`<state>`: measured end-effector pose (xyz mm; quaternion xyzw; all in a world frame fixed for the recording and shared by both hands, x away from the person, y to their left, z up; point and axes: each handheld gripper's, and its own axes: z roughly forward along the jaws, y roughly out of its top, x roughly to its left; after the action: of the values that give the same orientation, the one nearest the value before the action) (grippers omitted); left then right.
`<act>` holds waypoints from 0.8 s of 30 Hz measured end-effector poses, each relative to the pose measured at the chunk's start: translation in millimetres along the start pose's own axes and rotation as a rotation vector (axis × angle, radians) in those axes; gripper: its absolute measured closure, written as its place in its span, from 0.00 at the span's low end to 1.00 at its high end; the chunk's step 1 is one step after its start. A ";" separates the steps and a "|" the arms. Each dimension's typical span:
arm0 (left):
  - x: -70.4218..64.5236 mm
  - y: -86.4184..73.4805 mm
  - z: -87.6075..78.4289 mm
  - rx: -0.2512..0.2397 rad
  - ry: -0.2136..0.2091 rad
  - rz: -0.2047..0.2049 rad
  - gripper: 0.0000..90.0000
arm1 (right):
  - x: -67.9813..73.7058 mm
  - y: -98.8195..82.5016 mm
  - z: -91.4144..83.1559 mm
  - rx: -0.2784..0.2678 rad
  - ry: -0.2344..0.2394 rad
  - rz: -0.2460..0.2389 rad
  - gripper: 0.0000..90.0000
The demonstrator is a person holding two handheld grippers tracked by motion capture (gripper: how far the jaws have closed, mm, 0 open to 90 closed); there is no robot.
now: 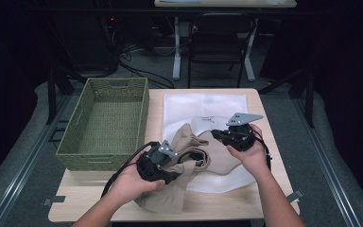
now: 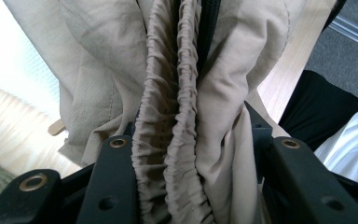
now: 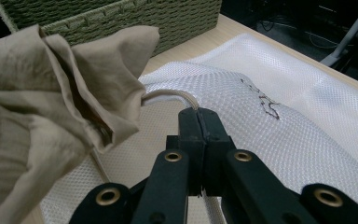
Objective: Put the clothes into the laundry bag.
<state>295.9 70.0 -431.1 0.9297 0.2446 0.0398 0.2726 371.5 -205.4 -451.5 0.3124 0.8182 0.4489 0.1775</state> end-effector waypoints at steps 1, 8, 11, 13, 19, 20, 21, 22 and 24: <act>-0.9 1.1 1.3 0.003 -0.003 0.005 0.67 | 0.3 0.2 0.1 -0.001 0.000 0.000 0.99; -7.9 6.5 10.6 0.028 -0.015 0.037 0.67 | 0.3 0.2 -1.0 -0.005 -0.002 -0.002 0.99; -9.2 8.0 14.9 0.034 -0.018 0.039 0.67 | 0.3 0.2 -0.8 -0.003 -0.001 0.000 0.99; -10.2 8.7 18.1 0.037 -0.023 0.044 0.67 | 0.5 0.2 -0.8 -0.004 -0.002 -0.001 0.99; -14.1 11.2 27.4 0.036 -0.044 0.053 0.67 | -0.1 0.2 -0.9 -0.006 -0.001 -0.001 0.99; -14.3 11.7 28.9 0.037 -0.047 0.050 0.67 | 0.1 0.3 -0.8 -0.005 -0.001 -0.001 0.99; -14.3 12.1 30.4 0.038 -0.047 0.050 0.67 | 0.4 0.3 -0.8 -0.006 -0.002 -0.001 0.99; -14.4 12.7 32.5 0.039 -0.048 0.049 0.67 | 0.5 0.4 -0.7 -0.005 -0.002 -0.002 0.99; -14.1 13.2 35.8 0.040 -0.054 0.049 0.67 | 0.4 0.3 -0.9 -0.006 -0.003 -0.003 0.99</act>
<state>296.7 36.1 -453.6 0.9413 0.2152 0.0166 0.2594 370.7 -205.6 -450.7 0.3114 0.8170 0.4506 0.1801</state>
